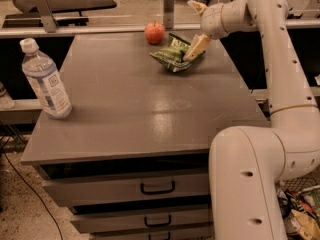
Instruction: Move green jalapeno chip bag near apple
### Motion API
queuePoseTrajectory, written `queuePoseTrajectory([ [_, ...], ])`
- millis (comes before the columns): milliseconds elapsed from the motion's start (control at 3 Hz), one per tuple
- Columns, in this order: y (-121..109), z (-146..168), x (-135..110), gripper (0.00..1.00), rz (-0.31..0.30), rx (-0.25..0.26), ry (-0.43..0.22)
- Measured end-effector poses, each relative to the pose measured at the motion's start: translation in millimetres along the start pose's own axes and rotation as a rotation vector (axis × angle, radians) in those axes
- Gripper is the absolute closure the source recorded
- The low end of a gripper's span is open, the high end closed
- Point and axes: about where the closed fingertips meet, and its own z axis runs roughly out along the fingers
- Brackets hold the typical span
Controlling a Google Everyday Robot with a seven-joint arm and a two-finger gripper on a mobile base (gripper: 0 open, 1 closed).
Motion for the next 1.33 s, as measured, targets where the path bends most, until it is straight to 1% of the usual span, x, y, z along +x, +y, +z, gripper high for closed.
queuePoseTrajectory([
  [333,-8,-24,-1,0.0,0.024,0.035,-0.011],
  [667,-19,-39,-3,0.0,0.05,0.088,-0.036],
  [1000,-35,-55,-4,0.0,0.07,0.146,-0.024],
  [1333,-45,-98,-6,0.0,0.095,0.167,0.07],
])
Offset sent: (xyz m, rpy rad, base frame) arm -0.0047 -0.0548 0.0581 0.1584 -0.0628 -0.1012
